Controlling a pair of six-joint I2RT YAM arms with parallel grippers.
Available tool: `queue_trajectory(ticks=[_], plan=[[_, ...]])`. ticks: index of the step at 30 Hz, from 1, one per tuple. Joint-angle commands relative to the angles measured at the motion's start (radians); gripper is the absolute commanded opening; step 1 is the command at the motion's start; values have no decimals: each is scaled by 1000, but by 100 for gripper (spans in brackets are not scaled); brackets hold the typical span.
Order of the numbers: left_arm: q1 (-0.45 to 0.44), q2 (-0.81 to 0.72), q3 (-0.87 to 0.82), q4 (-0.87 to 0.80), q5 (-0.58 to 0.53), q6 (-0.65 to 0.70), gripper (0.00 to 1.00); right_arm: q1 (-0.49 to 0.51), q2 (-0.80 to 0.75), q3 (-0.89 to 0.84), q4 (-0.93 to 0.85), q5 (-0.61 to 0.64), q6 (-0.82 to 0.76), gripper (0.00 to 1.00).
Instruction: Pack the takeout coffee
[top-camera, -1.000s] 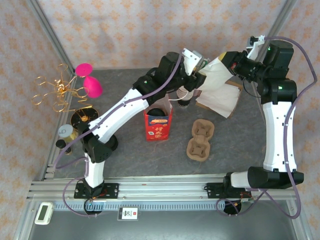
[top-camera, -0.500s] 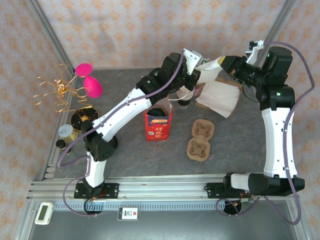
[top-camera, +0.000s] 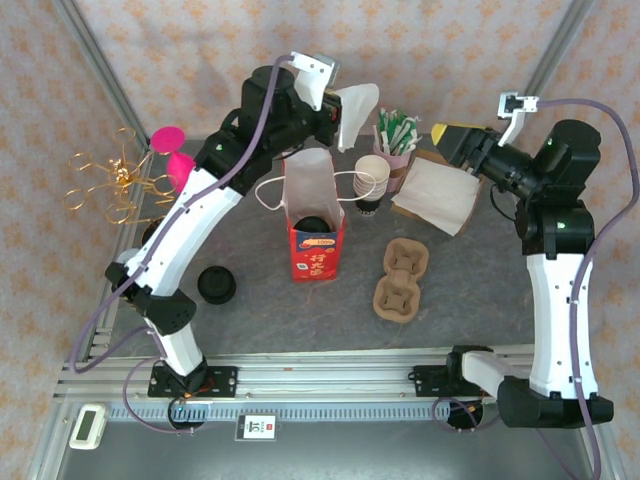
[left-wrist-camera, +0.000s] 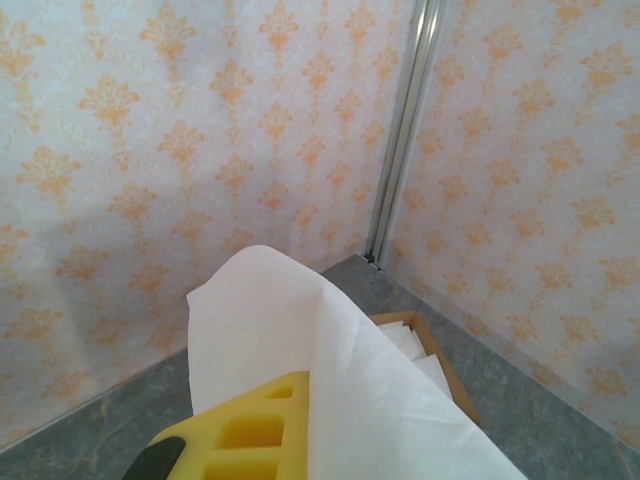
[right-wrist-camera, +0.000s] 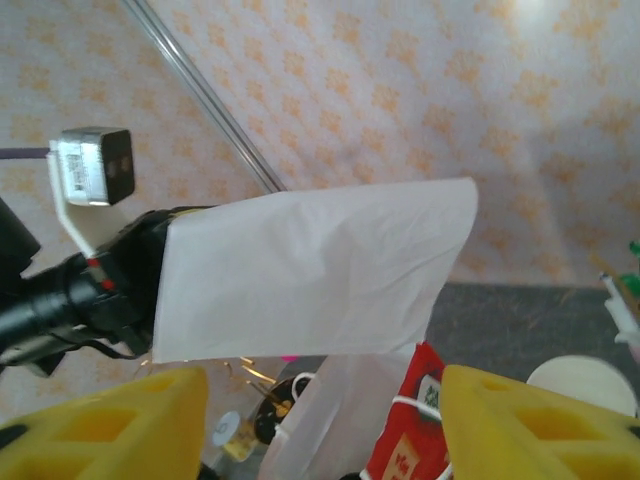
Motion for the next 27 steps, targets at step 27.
queue_trajectory(ticks=[27], plan=[[6, -117, 66, -391, 141, 116, 0, 479, 406, 285, -156, 63, -1134, 85]])
